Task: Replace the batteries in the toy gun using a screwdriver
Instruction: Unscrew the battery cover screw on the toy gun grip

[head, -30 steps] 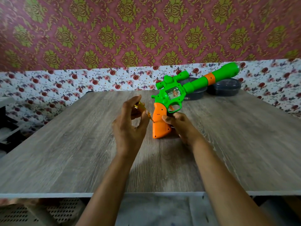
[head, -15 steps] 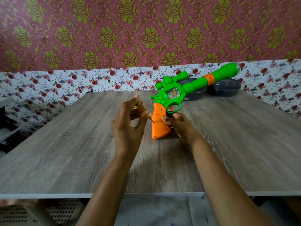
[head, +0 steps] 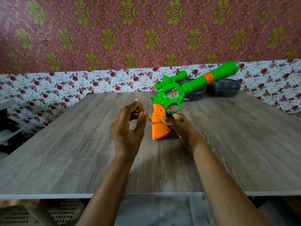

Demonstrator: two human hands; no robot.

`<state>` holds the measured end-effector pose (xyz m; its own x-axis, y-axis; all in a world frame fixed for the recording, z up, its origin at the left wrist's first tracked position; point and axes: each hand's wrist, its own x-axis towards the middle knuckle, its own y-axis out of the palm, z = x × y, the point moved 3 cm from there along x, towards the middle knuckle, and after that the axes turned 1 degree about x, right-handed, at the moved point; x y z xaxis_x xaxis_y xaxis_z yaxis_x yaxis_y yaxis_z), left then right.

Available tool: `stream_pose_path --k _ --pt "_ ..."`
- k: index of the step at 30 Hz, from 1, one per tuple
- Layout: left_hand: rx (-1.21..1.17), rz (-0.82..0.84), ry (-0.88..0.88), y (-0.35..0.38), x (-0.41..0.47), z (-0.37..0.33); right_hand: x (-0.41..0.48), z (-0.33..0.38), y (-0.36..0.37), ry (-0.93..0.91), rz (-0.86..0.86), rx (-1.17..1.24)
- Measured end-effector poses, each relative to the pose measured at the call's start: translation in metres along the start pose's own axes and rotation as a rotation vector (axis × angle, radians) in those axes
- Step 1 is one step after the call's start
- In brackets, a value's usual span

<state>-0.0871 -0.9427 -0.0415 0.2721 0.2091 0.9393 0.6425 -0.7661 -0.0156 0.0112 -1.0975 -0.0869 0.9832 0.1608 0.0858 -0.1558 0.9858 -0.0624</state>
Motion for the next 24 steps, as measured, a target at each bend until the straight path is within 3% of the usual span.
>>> stream_pose_path --k 24 --pt "0.062 0.044 0.05 0.0004 0.0018 -0.0054 -0.0008 0.0018 0.0007 0.028 0.019 0.011"
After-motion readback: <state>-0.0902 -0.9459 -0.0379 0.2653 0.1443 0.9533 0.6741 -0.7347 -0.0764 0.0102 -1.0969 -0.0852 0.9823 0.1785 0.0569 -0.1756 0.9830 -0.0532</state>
